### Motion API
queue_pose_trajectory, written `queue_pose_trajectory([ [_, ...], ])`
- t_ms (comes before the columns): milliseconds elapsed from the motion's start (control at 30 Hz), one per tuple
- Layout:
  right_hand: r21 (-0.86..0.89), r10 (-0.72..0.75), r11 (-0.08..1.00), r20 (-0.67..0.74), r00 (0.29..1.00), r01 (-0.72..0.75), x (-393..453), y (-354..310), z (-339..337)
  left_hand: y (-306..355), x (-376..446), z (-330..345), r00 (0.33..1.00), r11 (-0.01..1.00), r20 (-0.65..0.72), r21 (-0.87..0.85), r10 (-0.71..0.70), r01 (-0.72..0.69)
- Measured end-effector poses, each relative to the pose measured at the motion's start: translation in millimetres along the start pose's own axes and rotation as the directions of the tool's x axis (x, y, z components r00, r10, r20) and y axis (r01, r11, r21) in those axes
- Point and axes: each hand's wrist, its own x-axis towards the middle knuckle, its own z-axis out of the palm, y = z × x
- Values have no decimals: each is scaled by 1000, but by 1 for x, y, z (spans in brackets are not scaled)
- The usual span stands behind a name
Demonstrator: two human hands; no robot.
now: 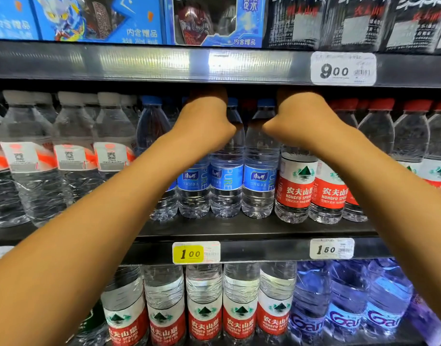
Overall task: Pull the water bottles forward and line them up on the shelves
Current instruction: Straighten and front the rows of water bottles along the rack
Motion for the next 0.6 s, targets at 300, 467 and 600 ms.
queue_pose_trajectory([
  [300, 56, -19, 998, -16, 1000, 19, 6, 5, 6, 1, -2, 4, 995, 998, -87, 46, 39, -35],
  [467, 53, -42, 998, -2, 999, 43, 7, 8, 5, 4, -2, 4, 996, 997, -74, 65, 40, -35],
  [600, 56, -33, 998, -42, 999, 36, 5, 5, 11, 5, -3, 2, 995, 997, -85, 62, 50, -45],
])
